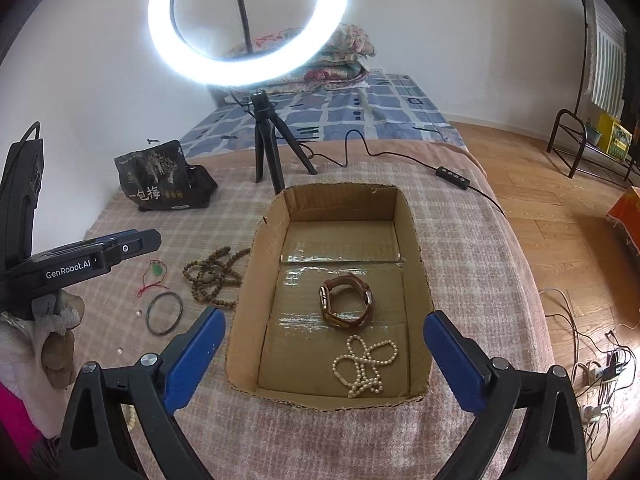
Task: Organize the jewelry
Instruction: 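Move left tool to the green jade pendant while right tool approaches the wooden beads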
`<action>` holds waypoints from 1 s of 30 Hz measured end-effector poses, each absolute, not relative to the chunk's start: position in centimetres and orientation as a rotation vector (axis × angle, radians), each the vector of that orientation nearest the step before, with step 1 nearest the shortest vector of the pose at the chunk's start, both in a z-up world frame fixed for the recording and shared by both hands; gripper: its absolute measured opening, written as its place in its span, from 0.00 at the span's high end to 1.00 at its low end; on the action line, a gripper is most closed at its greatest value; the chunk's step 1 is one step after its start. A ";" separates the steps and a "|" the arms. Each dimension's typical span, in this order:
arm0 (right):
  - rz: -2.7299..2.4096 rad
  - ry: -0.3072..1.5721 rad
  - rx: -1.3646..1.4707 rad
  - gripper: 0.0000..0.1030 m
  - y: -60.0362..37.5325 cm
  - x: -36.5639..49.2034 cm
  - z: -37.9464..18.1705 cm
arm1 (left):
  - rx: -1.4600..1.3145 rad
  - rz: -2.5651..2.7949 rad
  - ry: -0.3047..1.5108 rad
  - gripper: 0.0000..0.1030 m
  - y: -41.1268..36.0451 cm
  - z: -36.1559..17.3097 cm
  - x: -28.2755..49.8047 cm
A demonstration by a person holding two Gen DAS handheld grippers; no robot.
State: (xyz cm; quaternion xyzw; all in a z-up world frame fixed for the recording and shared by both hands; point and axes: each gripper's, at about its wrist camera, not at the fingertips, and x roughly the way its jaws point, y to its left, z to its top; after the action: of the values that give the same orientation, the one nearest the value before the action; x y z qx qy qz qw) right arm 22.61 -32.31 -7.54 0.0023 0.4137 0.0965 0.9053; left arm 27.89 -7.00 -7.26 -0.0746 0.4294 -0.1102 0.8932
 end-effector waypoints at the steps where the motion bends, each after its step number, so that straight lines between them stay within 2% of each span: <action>1: 0.208 0.853 0.006 0.02 -31.9 22.6 -7.4 | -0.150 -0.218 0.885 0.54 -6.2 -7.1 27.7; 17: 0.375 0.870 0.060 0.02 -24.3 23.6 -7.5 | -0.191 -0.116 0.913 0.54 5.3 -8.1 25.5; 30: 0.419 0.970 0.176 0.03 -19.9 28.7 -11.9 | -0.225 -0.086 0.962 0.54 8.5 -10.5 26.0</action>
State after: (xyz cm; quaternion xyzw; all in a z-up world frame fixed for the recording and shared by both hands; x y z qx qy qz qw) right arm 28.67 -19.88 -11.88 0.0837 0.4621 0.1995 0.8601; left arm 25.98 8.55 -10.47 -0.1082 0.4614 -0.0413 0.8796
